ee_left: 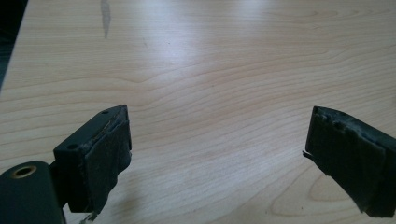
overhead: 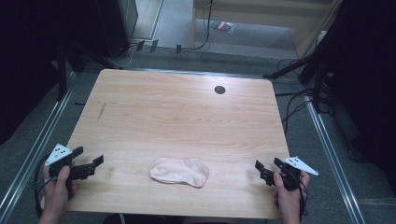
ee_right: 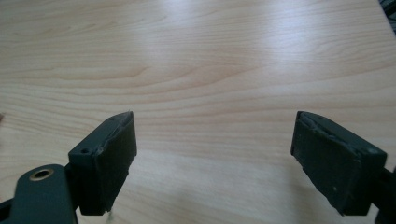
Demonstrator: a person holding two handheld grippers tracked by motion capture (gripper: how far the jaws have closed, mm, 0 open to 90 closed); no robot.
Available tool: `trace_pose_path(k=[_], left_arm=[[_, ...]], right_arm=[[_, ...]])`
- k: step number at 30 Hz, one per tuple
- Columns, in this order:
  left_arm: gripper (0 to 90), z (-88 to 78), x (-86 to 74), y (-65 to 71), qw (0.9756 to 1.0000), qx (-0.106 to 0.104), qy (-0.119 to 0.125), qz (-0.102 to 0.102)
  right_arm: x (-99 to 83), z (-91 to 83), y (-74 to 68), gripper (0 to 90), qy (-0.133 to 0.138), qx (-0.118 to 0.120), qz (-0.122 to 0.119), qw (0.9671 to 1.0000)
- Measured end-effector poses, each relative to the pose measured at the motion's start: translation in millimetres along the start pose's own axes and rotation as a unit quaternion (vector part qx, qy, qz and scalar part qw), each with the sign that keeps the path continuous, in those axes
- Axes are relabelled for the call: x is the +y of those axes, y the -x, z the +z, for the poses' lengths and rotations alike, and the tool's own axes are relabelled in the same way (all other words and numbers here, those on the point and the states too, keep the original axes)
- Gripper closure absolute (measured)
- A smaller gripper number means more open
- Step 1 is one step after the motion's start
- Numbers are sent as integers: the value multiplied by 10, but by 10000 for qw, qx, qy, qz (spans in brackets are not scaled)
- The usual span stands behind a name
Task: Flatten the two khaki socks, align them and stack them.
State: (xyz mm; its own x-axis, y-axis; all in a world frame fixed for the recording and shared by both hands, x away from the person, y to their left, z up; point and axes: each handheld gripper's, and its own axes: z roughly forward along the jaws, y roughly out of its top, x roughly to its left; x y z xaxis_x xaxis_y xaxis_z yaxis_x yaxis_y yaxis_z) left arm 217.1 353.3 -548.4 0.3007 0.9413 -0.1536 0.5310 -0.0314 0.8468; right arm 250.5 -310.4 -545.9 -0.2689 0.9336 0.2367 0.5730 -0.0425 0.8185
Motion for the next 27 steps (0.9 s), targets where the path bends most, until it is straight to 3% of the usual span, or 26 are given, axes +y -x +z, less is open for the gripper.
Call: trace_pose_path(k=[5, 13, 17, 23, 27], left_arm=[[76, -79, -51, -25, 9998, 130, -68, 129], [76, -169, -126, -76, 9996, 242, -97, 76], [76, -164, -132, -69, 9993, 364, -19, 45], [76, -142, -123, -59, 9993, 353, -110, 72], [76, -126, -112, -50, 9992, 378, -131, 74]], right_arm=[[-71, -138, 101, 144, 50, -67, 21, 10000], [-163, -306, 219, 144, 99, -101, 30, 9999], [-166, -308, 220, 144, 74, -93, 20, 9999], [-165, -309, 233, 146, 72, -94, 107, 9999], [-151, -304, 192, 152, 95, -124, 35, 9999]])
